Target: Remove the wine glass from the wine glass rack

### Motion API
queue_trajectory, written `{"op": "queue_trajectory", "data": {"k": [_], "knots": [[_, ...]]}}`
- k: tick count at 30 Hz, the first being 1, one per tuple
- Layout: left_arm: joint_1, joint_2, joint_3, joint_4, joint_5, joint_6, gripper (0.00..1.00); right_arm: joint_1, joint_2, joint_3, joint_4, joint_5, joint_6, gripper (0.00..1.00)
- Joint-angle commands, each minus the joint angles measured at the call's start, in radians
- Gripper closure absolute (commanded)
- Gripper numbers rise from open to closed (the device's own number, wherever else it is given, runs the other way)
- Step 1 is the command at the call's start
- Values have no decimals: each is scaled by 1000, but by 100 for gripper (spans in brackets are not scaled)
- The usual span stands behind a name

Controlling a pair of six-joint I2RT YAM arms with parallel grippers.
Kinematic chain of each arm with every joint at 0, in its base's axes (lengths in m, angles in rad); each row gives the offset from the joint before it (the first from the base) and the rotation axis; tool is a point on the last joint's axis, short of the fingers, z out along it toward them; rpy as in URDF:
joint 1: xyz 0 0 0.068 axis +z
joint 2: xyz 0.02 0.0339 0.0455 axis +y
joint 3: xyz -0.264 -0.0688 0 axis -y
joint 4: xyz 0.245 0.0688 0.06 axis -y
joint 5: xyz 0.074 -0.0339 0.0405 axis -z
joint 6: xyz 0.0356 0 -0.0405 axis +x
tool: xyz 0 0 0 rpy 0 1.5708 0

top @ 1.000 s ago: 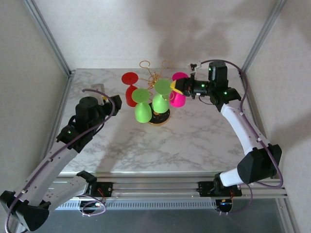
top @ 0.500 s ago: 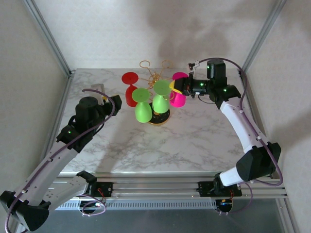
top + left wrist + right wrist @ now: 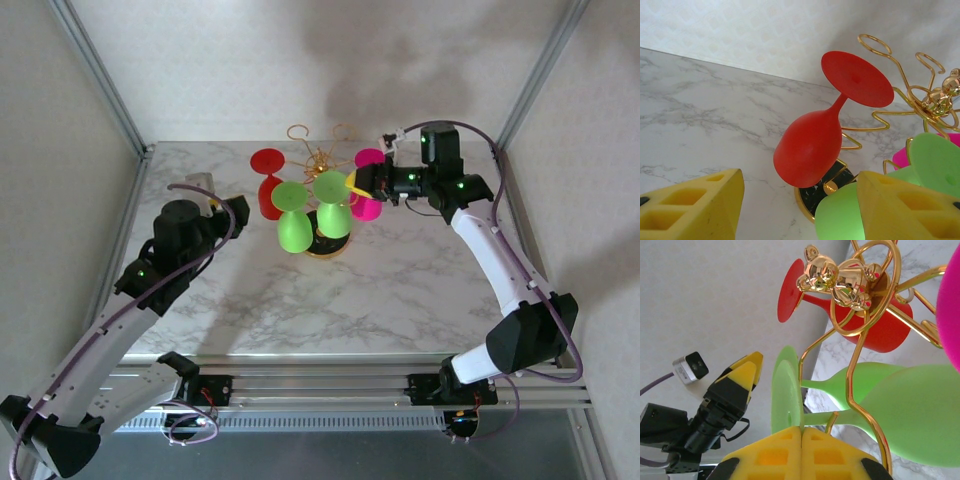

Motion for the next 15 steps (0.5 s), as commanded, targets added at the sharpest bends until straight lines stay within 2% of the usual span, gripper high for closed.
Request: {"op": "queue_trajectory", "data": {"k": [1,15], "knots": [[-10,-21,-7,9,-21,16,39,11,-17,22,-19,11,-30,100],[-11,-27,-16,12,-14,10,39,33,-72,-35,2,5,-16,100]]}}
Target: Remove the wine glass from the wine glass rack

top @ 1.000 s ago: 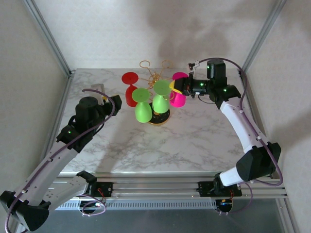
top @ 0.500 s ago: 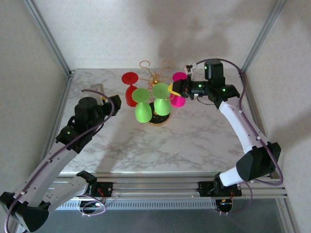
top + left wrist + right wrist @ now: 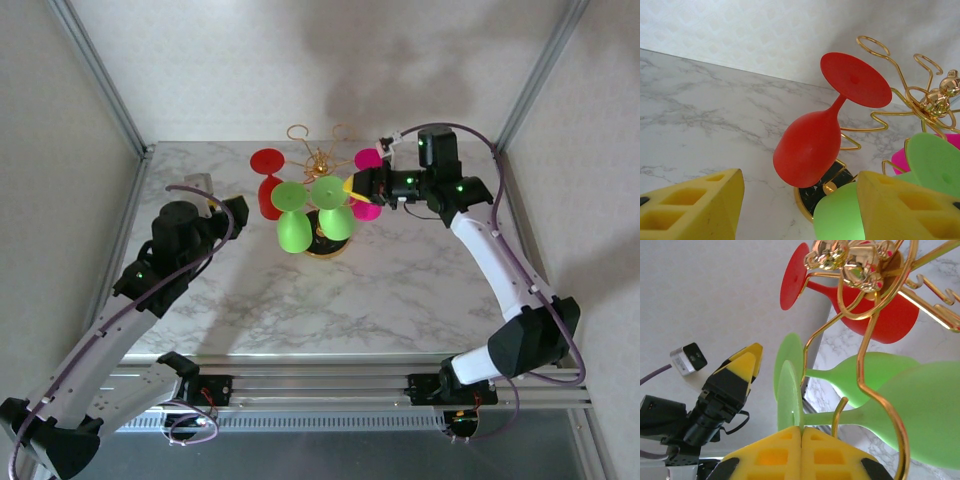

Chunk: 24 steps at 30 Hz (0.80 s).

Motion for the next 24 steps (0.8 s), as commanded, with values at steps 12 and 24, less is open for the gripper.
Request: {"op": "queue_trajectory", "data": {"k": [12,24], "knots": [[-14,-33,-19,23,-8,4,39,34,-111,-85,52,-12,23,100],[-21,-73,-20,-4,4,-41,40,74,-233,-193,70,-10,34,100]]}}
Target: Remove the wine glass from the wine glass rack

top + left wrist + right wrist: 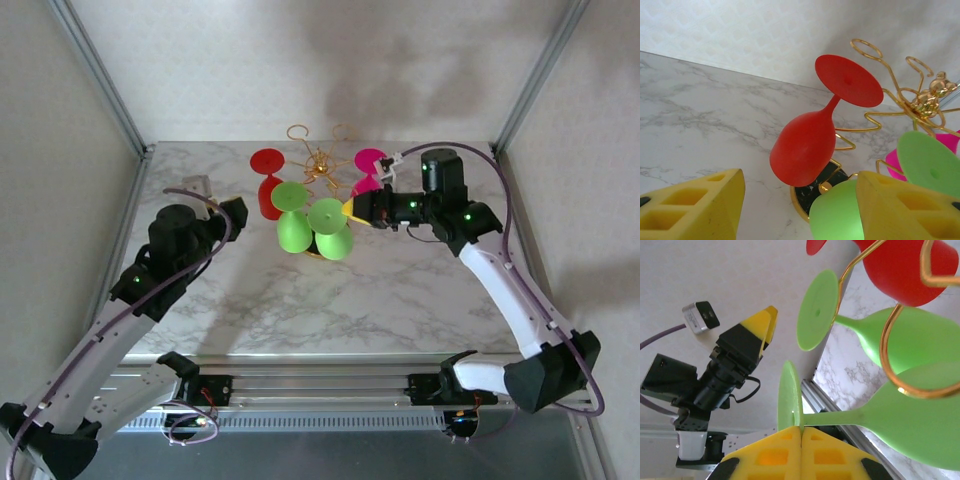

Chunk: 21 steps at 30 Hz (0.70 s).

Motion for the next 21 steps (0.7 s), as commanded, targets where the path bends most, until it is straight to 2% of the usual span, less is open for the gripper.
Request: {"op": "queue_trajectory", "data": {"k": [1,10,21], "knots": [[-12,-44,-10,-13,3,-35,41,11,-53,-30,32,-11,3,100],[-21,-97,-34,-107,20,-100,43,48,-145,-119,29,-3,-13,100],[-33,-135,-65,-273,67,-181,45,155,-235,-267,3,80,-81,100]]}}
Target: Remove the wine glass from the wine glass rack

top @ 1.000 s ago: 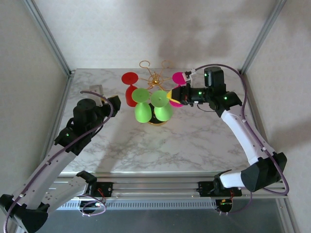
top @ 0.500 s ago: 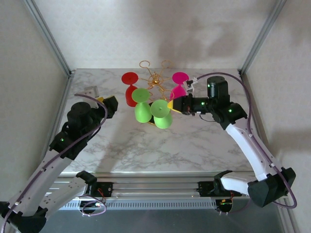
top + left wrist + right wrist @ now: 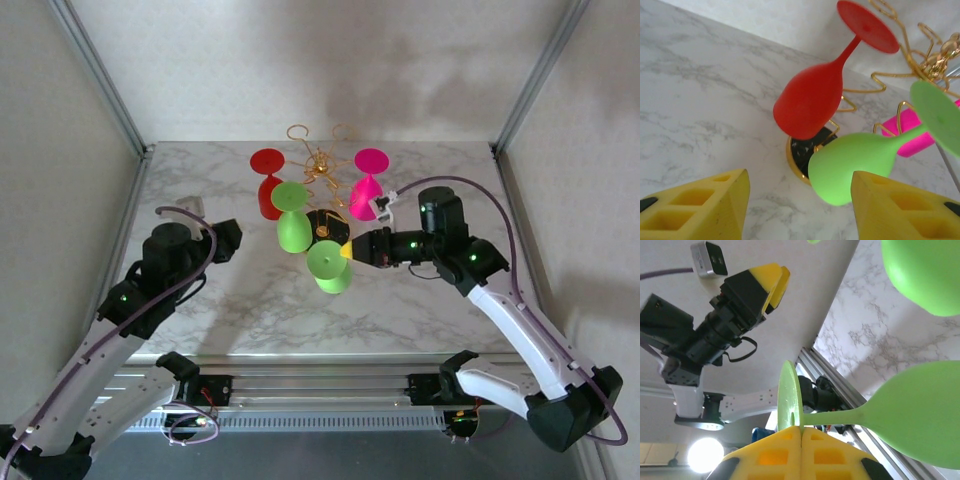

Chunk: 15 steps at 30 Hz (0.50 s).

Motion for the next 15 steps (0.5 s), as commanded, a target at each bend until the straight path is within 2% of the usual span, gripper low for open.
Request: {"op": "queue_trajectory", "data": {"k": [1,10,15], "knots": [[-11,-24,-20,-85,34,-45,45,28,-30,-51,2,49,-49,100],[-18,-71,-24,-198,115,-121,47,67,-66,-136,61,110,-79,100],[-27,-105,-37,-258,157,-175,49,110,-73,-127,37,183,-159,100]]}}
